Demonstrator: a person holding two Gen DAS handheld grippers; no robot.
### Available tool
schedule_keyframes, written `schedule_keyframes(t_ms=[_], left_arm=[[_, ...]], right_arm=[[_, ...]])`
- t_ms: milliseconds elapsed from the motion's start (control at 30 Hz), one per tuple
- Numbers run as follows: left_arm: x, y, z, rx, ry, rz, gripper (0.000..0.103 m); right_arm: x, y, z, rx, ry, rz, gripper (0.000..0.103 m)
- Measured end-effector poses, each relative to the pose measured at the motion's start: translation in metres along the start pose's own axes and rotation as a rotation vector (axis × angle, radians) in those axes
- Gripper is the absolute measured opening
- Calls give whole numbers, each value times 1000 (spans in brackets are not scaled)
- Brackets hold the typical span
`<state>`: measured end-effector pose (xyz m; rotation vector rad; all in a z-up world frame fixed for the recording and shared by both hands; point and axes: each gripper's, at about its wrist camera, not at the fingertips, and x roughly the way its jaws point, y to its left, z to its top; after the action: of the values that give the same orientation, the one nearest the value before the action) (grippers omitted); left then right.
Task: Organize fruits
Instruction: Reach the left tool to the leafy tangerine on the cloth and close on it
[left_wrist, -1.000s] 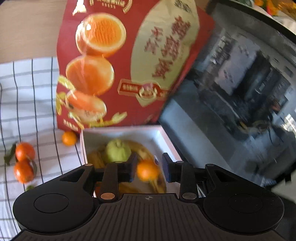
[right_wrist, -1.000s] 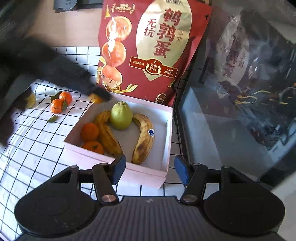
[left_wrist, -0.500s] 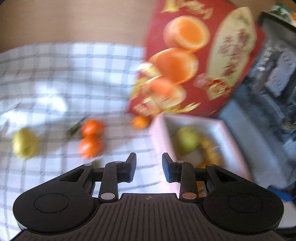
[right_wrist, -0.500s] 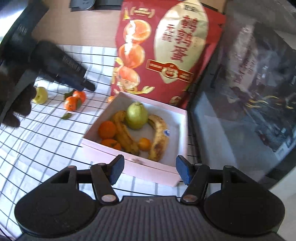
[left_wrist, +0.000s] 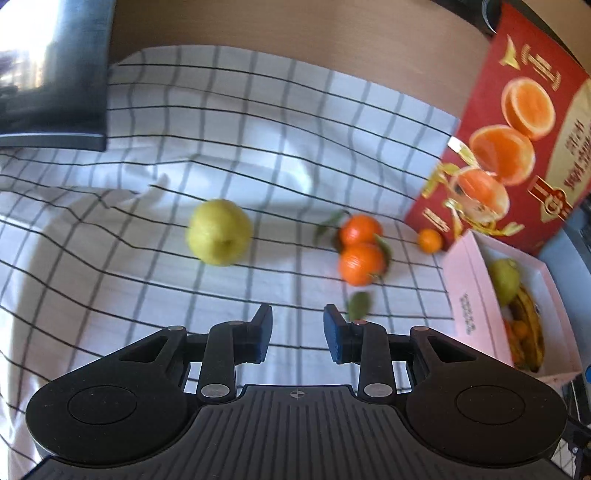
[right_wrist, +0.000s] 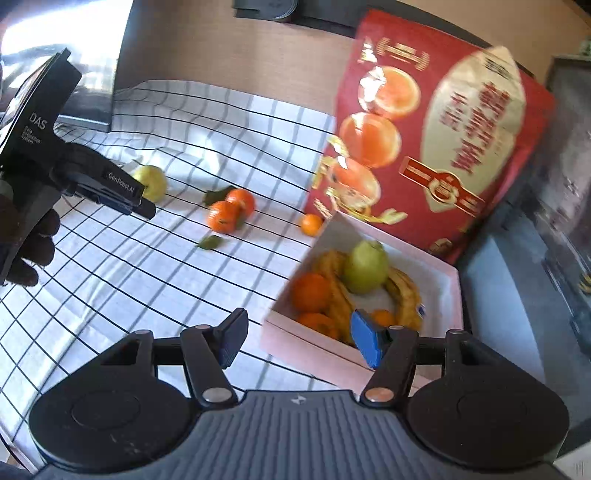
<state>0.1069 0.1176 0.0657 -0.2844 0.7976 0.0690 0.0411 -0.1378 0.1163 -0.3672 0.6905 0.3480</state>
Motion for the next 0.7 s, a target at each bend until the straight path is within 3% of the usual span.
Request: schedule_keyframes(t_ms=[167,333,533,700], left_arm=[[7,3,6,24,-6,-53,34],[28,-28,23,103,-23,-158,34],[67,-54,51,107,8,-157,34],[96,-59,55,130,89,-133,34]], right_arm=[[9,18,10,-22,18,3,62],[15,34,14,-32,41,-18,62],[12,42,7,-83,55,-57,62],[11,32,0,-59,78,-85,63]])
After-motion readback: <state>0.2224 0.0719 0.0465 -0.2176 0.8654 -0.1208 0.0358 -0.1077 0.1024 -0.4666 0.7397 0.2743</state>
